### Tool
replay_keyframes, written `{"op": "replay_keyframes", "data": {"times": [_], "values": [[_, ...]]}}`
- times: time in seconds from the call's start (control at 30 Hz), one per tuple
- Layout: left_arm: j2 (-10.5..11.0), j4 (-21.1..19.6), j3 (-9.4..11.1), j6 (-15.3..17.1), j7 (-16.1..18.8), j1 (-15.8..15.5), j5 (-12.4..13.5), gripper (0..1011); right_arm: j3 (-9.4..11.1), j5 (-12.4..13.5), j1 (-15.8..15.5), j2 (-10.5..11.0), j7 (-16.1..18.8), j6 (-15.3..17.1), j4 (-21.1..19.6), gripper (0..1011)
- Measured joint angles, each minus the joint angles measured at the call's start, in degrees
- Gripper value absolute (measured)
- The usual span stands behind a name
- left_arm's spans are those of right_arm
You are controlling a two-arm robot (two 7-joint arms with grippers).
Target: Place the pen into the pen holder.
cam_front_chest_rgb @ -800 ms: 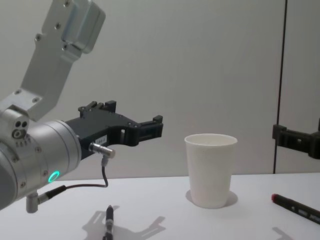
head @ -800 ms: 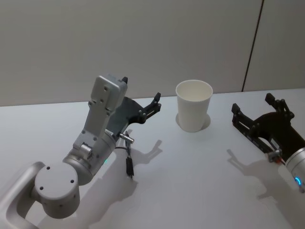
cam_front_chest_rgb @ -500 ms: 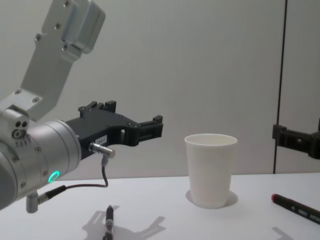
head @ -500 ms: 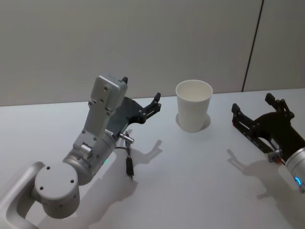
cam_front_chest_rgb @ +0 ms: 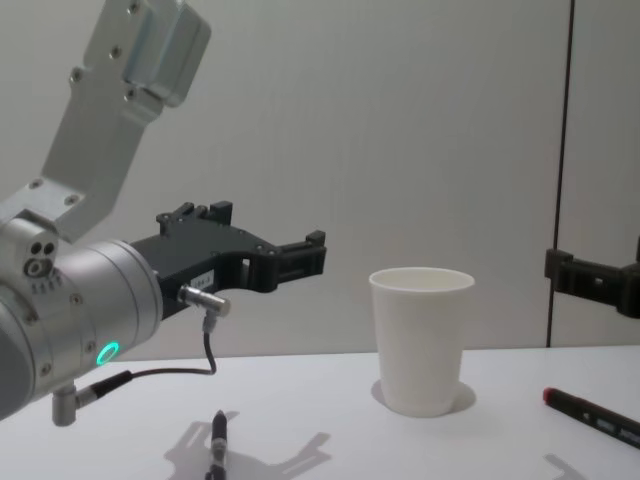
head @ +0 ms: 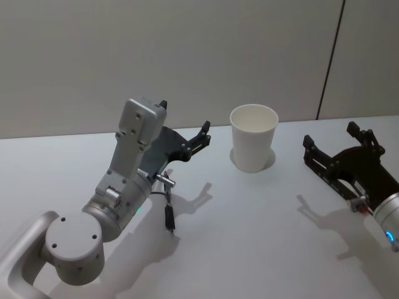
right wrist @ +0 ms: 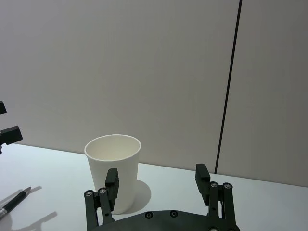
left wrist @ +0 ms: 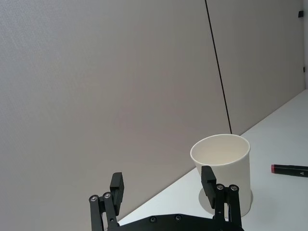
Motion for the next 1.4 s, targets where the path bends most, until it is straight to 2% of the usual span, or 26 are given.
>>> {"op": "replay_keyframes", "data": {"times": [1.4], "values": [[0.0, 0.0, 0.0, 0.0, 0.0, 0.0, 0.0, 1001, 0.0, 0.0, 0.0, 0.0, 0.0, 0.0, 0.0, 1001]]}}
